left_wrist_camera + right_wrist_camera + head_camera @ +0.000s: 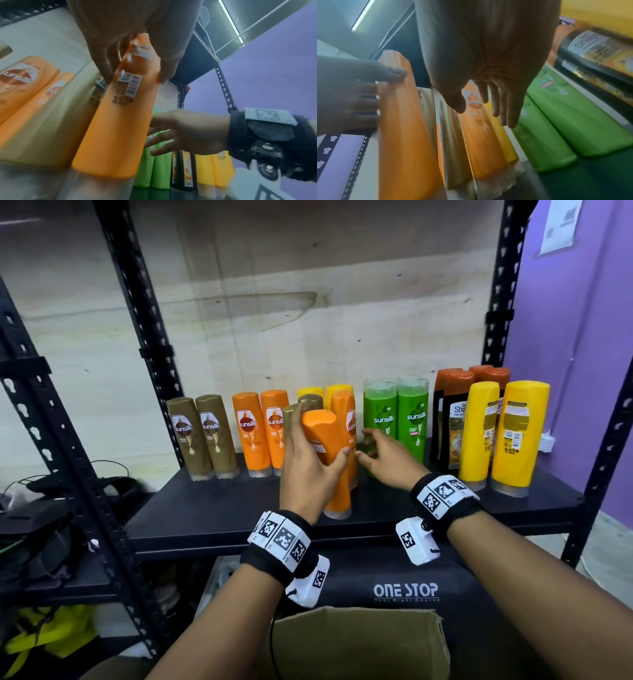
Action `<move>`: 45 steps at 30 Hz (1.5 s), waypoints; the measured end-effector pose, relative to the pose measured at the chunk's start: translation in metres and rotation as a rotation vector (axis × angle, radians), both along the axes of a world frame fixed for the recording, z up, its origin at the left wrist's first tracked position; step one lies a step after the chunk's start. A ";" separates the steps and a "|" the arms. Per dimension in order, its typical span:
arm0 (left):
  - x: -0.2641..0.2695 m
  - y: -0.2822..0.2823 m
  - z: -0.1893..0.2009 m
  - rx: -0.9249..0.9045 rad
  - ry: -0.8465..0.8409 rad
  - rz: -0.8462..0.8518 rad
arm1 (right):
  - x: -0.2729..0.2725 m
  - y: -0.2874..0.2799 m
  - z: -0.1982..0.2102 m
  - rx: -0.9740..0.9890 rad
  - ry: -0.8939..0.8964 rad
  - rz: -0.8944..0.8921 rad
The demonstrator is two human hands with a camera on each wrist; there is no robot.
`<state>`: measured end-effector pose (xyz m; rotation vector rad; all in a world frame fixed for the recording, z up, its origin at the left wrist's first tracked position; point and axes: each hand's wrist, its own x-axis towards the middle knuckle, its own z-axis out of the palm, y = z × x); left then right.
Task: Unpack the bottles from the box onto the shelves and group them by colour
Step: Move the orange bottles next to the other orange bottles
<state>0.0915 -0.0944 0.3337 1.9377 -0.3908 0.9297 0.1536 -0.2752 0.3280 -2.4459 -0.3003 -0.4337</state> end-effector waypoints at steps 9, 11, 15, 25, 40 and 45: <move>-0.005 0.021 0.001 -0.006 0.070 0.006 | 0.018 0.028 -0.003 0.194 0.083 0.136; -0.006 0.021 0.002 -0.013 0.060 -0.008 | 0.021 0.030 -0.006 0.224 0.071 0.123; -0.006 0.020 -0.001 -0.028 0.062 -0.017 | 0.027 0.029 -0.012 0.267 0.054 0.042; -0.004 0.004 -0.032 -0.033 0.157 -0.045 | 0.013 0.011 -0.027 0.304 -0.046 0.000; -0.007 -0.005 -0.064 -0.137 0.239 -0.044 | -0.021 0.001 -0.036 0.437 -0.082 0.025; 0.006 -0.025 -0.058 -0.157 0.214 -0.102 | -0.026 -0.021 -0.034 0.448 -0.115 0.005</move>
